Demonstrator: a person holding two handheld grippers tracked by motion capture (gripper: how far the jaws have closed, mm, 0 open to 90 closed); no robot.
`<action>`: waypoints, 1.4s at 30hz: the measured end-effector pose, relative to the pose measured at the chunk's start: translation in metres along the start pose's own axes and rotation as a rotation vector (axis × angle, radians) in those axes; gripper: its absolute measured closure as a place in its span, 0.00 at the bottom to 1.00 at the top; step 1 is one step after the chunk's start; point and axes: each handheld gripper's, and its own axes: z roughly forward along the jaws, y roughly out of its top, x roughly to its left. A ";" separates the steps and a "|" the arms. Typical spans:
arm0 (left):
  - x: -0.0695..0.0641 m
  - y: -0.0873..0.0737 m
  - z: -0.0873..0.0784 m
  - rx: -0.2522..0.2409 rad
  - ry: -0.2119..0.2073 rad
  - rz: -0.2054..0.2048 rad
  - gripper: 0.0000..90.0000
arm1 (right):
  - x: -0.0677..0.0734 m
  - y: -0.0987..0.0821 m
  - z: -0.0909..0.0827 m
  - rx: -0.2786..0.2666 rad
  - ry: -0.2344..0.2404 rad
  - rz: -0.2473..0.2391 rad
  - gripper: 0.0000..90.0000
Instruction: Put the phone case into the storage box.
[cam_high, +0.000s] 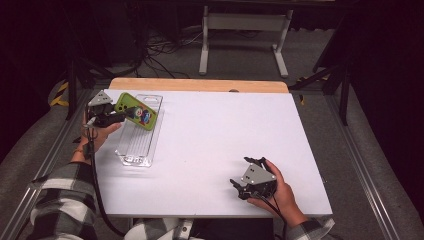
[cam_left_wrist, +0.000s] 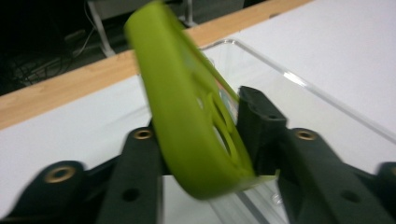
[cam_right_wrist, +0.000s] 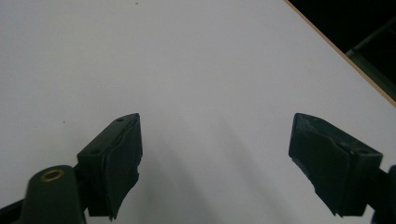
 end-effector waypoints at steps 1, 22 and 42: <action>-0.002 0.002 0.000 -0.002 -0.002 0.010 0.80 | 0.000 0.000 0.001 0.004 0.000 0.001 0.20; 0.018 0.046 0.038 0.033 -0.077 0.128 0.90 | 0.002 -0.004 0.009 0.048 0.037 -0.004 0.20; 0.013 0.037 0.057 0.104 0.243 0.070 0.73 | 0.006 0.001 0.002 0.029 0.006 -0.045 0.20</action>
